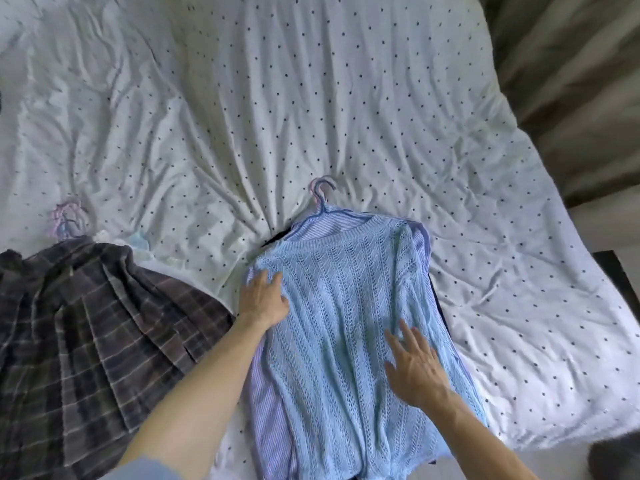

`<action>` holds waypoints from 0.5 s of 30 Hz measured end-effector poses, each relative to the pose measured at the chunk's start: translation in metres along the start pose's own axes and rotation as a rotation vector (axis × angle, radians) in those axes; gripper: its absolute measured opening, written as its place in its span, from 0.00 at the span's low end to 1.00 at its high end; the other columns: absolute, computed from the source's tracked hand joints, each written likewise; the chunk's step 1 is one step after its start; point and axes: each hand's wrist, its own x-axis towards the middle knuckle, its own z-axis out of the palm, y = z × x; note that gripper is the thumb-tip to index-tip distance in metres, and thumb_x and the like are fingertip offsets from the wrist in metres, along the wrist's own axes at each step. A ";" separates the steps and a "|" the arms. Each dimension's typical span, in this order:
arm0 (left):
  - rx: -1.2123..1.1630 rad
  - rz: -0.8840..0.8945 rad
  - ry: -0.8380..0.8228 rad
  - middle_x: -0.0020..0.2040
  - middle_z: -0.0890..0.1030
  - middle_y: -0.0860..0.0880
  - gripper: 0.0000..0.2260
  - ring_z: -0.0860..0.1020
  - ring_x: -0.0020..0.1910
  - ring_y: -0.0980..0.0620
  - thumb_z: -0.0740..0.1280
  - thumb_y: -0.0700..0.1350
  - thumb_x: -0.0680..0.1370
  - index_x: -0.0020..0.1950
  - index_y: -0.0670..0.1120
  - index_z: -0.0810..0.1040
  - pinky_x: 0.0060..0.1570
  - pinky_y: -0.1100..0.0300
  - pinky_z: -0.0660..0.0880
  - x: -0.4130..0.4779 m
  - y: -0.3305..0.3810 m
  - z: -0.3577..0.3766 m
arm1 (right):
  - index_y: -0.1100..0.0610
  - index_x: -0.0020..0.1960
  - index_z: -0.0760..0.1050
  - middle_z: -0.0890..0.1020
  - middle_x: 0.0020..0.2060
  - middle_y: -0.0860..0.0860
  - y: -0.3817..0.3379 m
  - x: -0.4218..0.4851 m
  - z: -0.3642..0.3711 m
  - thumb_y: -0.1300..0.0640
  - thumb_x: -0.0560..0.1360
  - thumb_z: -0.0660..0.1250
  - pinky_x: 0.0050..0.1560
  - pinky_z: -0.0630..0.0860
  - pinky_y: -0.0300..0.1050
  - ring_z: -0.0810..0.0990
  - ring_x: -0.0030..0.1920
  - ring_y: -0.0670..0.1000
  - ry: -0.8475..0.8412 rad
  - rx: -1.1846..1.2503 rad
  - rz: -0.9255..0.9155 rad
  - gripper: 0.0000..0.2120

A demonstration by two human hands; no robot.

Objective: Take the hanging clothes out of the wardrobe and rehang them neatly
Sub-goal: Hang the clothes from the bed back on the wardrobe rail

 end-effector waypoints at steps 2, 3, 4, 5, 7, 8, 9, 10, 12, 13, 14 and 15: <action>-0.025 -0.017 0.088 0.79 0.60 0.41 0.29 0.63 0.75 0.41 0.62 0.51 0.80 0.80 0.49 0.59 0.73 0.47 0.64 0.027 -0.004 -0.009 | 0.44 0.80 0.38 0.31 0.76 0.51 -0.001 0.013 0.002 0.44 0.83 0.55 0.75 0.42 0.61 0.38 0.79 0.57 -0.022 -0.004 0.021 0.34; -0.032 -0.018 0.132 0.78 0.60 0.40 0.29 0.63 0.75 0.40 0.63 0.50 0.80 0.80 0.48 0.58 0.72 0.46 0.65 0.040 -0.006 -0.012 | 0.43 0.80 0.39 0.31 0.76 0.50 -0.001 0.019 0.004 0.43 0.83 0.56 0.75 0.42 0.62 0.38 0.79 0.57 -0.039 -0.003 0.027 0.34; -0.042 -0.019 0.156 0.78 0.61 0.40 0.29 0.65 0.74 0.39 0.63 0.49 0.80 0.80 0.47 0.58 0.71 0.45 0.66 0.050 -0.007 -0.015 | 0.43 0.80 0.41 0.32 0.77 0.50 0.000 0.023 0.005 0.43 0.82 0.56 0.75 0.43 0.63 0.39 0.79 0.57 -0.057 -0.003 0.033 0.33; -0.056 -0.022 0.157 0.77 0.62 0.40 0.30 0.66 0.73 0.39 0.63 0.48 0.80 0.80 0.46 0.57 0.70 0.45 0.67 0.059 -0.008 -0.015 | 0.43 0.80 0.43 0.34 0.78 0.50 0.001 0.028 0.008 0.43 0.82 0.56 0.75 0.43 0.64 0.39 0.79 0.57 -0.071 -0.001 0.038 0.33; -0.069 -0.026 0.131 0.75 0.67 0.40 0.28 0.70 0.70 0.39 0.63 0.48 0.80 0.79 0.45 0.58 0.67 0.44 0.71 0.073 -0.006 -0.015 | 0.44 0.80 0.45 0.35 0.79 0.50 0.002 0.033 0.012 0.43 0.82 0.57 0.75 0.44 0.65 0.39 0.79 0.56 -0.086 0.005 0.048 0.32; -0.068 -0.036 0.116 0.72 0.69 0.41 0.26 0.72 0.68 0.39 0.63 0.48 0.80 0.77 0.44 0.61 0.64 0.44 0.72 0.076 -0.003 -0.016 | 0.44 0.80 0.46 0.36 0.79 0.50 0.003 0.035 0.014 0.43 0.82 0.57 0.76 0.45 0.65 0.39 0.80 0.56 -0.087 0.011 0.049 0.32; -0.059 -0.048 0.111 0.69 0.71 0.41 0.23 0.73 0.66 0.39 0.63 0.48 0.81 0.74 0.43 0.64 0.62 0.44 0.73 0.078 -0.001 -0.015 | 0.44 0.80 0.47 0.36 0.79 0.50 0.004 0.036 0.014 0.43 0.82 0.58 0.76 0.46 0.65 0.39 0.80 0.56 -0.089 0.022 0.049 0.32; -0.040 -0.053 0.118 0.66 0.73 0.40 0.20 0.74 0.63 0.39 0.63 0.47 0.81 0.71 0.42 0.67 0.61 0.44 0.73 0.078 0.000 -0.015 | 0.44 0.80 0.48 0.37 0.79 0.49 0.004 0.037 0.014 0.44 0.82 0.58 0.76 0.47 0.66 0.40 0.80 0.56 -0.090 0.037 0.048 0.31; 0.015 -0.041 0.173 0.61 0.76 0.40 0.15 0.77 0.57 0.40 0.63 0.47 0.81 0.65 0.42 0.70 0.56 0.45 0.76 0.075 0.000 -0.014 | 0.44 0.80 0.50 0.38 0.79 0.48 0.006 0.038 0.013 0.45 0.82 0.58 0.76 0.48 0.65 0.40 0.80 0.56 -0.087 0.073 0.042 0.30; 0.044 -0.027 0.205 0.58 0.77 0.41 0.13 0.78 0.54 0.41 0.63 0.47 0.81 0.63 0.42 0.71 0.52 0.46 0.77 0.072 -0.001 -0.012 | 0.44 0.80 0.51 0.39 0.80 0.48 0.007 0.038 0.012 0.45 0.82 0.58 0.77 0.48 0.64 0.40 0.80 0.56 -0.093 0.089 0.040 0.30; 0.058 -0.012 0.236 0.56 0.78 0.41 0.12 0.78 0.52 0.42 0.63 0.46 0.81 0.61 0.42 0.72 0.49 0.47 0.78 0.067 -0.003 -0.011 | 0.44 0.80 0.53 0.40 0.80 0.47 0.009 0.038 0.011 0.44 0.81 0.59 0.77 0.49 0.64 0.40 0.80 0.55 -0.101 0.103 0.040 0.30; 0.053 0.002 0.265 0.55 0.78 0.41 0.10 0.78 0.50 0.42 0.63 0.45 0.81 0.60 0.42 0.73 0.47 0.49 0.77 0.063 -0.004 -0.007 | 0.44 0.80 0.54 0.41 0.80 0.47 0.010 0.037 0.009 0.44 0.81 0.58 0.78 0.49 0.63 0.41 0.80 0.54 -0.107 0.121 0.042 0.29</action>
